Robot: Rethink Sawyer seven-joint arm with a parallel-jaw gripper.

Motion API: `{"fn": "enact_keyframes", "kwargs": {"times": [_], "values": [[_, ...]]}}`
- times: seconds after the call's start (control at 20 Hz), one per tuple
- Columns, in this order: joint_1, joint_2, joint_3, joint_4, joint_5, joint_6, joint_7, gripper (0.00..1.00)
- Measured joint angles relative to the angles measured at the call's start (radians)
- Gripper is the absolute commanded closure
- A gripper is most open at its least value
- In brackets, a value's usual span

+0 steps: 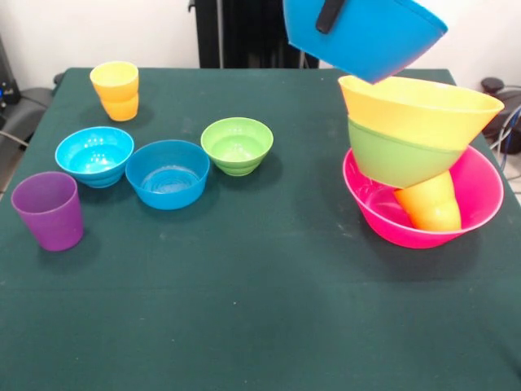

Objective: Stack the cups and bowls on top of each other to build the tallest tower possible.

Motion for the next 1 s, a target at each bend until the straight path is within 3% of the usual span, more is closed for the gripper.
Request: {"fn": "enact_keyframes", "kwargs": {"times": [0.55,1.0], "values": [[0.023,0.007,0.000,-0.081,0.009,0.145,0.000,1.00],[0.025,0.010,0.000,-0.105,0.012,0.151,0.000,1.00]]}}
